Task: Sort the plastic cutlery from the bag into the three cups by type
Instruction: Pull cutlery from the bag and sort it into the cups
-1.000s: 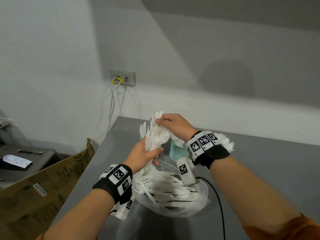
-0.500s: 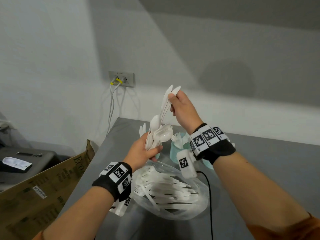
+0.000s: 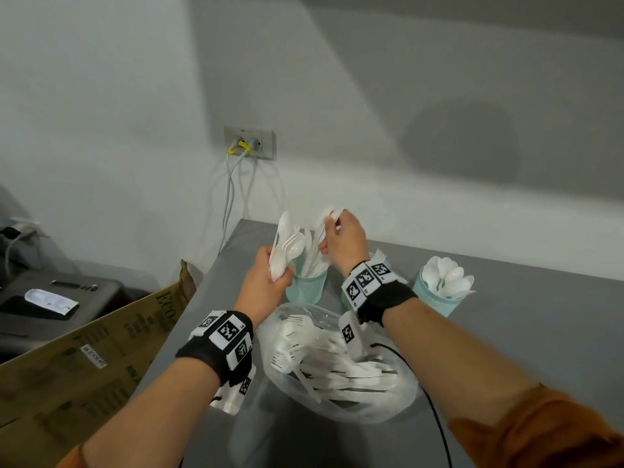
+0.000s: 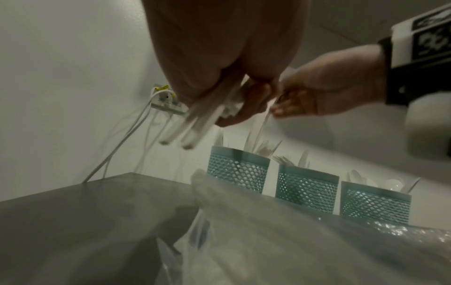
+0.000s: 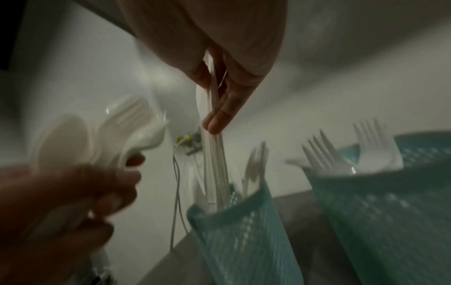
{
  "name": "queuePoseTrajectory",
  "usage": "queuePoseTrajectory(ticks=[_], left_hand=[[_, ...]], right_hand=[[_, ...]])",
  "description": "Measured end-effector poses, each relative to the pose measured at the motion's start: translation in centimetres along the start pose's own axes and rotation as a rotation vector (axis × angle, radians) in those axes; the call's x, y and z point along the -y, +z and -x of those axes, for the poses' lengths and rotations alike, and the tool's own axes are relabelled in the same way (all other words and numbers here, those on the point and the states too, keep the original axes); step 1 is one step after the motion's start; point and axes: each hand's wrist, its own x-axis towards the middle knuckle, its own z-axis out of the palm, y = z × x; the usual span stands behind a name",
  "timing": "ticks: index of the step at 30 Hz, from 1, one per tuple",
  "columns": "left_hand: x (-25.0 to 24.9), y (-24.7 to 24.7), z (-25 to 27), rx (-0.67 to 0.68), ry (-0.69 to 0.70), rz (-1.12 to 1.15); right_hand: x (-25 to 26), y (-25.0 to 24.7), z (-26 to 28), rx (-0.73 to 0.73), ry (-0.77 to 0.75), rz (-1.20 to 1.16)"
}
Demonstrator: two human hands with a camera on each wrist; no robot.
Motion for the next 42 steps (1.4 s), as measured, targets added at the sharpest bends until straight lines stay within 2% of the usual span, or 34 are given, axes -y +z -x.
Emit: queuePoseTrajectory(ticks=[4,9,14,21,25,31,35,37,40,42], left_hand=[[0.1,0.2,-0.5,-0.033,-0.007,-0.027],[0.3,0.7,-0.9,-0.083,-0.013,-0.162],[-0.4,1.8,-0.5,-0.113,0.02,-0.255],[-0.9,2.1,-0.3,-0.092,0.034,-0.009],[-0.8,2.3,-0.7,-0.083,0.028,0.076],[-0.3,2.2,-0.9,-0.061,0.075,0.068],[0.1,1.8,-0.9,-0.048,0.085,0.082],[0.2,1.5,-0.9,-0.057,0.077,0.094],[0.4,1.2,-1.0,-0.072,0.06,0.137],[0.5,1.1,-0.9,-0.065,0.047,0.181]], right_hand=[[-0.6,1.1,1.0,0.109,0.013,0.054],[1.5,0.1,2.2,-0.006,-0.062,-0.089],[2.6,0.8,4.0,0.019,-0.115,-0.028],[2.9,0.9,4.6,-0.017,-0.191,-0.111],[4.0,0.1,4.5,-0.044,-0.123,-0.283],[6.3,-2.1,4.1,-0.135,-0.322,-0.317],[7.7,-3.9,3.8,-0.192,-0.366,-0.426],[8.1,-4.8,3.5,-0.273,-0.409,-0.476],[7.4,-5.5,2.5,-0.396,-0.432,-0.428],[5.8,-4.9,1.8,-0.356,-0.393,-0.311]])
